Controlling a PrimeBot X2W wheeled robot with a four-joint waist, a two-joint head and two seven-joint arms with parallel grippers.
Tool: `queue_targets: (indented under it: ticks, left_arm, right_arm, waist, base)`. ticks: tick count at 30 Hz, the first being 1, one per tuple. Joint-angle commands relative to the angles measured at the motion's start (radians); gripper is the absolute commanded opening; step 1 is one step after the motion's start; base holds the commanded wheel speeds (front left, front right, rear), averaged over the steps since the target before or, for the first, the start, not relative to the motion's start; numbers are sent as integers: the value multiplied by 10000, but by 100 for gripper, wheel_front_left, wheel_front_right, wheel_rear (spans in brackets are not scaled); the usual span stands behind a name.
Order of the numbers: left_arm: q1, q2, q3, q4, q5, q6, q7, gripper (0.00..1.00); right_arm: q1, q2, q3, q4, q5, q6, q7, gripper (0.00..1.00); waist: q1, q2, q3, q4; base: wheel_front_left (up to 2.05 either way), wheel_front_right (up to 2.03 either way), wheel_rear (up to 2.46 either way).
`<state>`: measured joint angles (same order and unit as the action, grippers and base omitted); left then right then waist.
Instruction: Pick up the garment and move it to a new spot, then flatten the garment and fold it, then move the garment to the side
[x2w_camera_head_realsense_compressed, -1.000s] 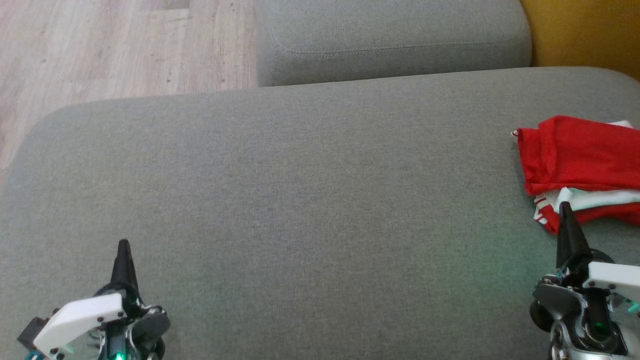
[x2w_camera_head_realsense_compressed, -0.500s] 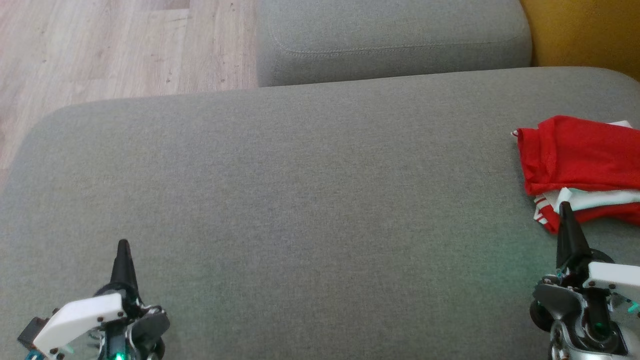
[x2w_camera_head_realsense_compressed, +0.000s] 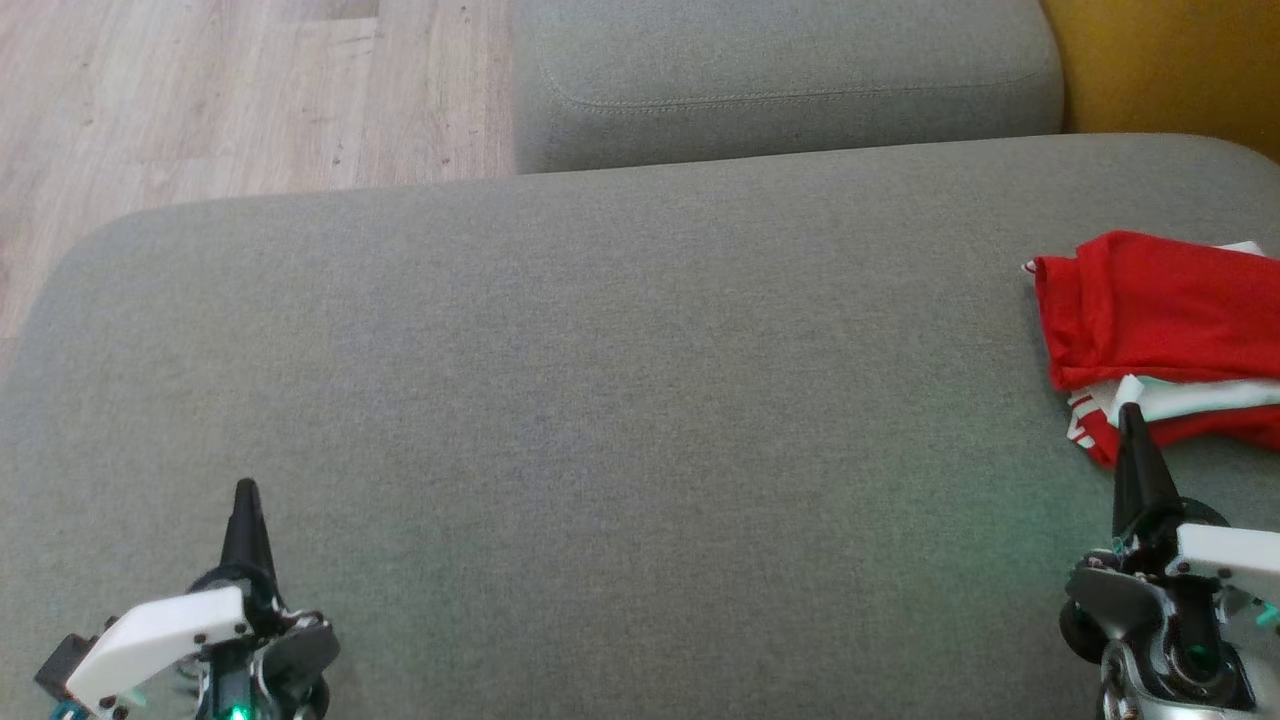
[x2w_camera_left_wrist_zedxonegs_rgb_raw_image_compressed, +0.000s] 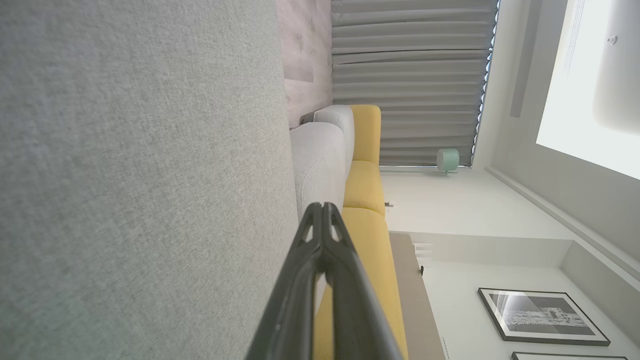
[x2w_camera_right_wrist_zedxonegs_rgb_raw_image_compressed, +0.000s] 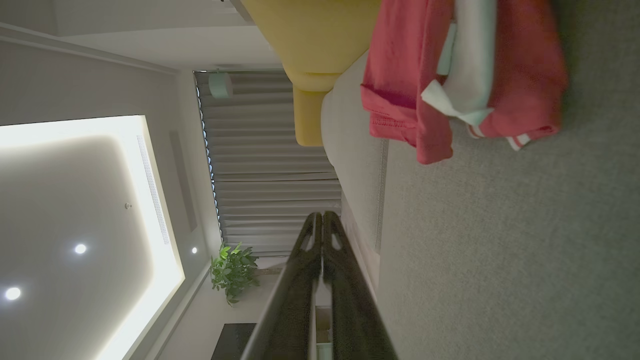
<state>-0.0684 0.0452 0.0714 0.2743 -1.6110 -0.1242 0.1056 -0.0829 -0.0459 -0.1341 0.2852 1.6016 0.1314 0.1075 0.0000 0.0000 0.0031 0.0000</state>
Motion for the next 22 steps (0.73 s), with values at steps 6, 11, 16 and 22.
queue_targets:
  ticks: [6,11,16,22]
  left_arm:
    - [-393,83,387,-292,-6,-65,47,0]
    - [-394,81,391,-292,-3,-65,50,0]
    - [-394,79,393,-292,-1,-65,52,0]
    - [-394,77,397,-292,2,-65,55,0]
  right_arm:
    - [-251,-48,199,-405,66,-7,61,0]
    - [-251,-48,199,-405,66,-7,61,0]
    - [-251,-47,198,-405,65,-7,61,0]
    - [-251,-47,197,-405,65,-7,62,0]
  waist:
    - [0,0,0,0]
    - [0,0,0,0]
    - [0,0,0,0]
    - [0,0,0,0]
  base:
    - [0,0,0]
    - [0,0,0]
    - [0,0,0]
    - [0,0,0]
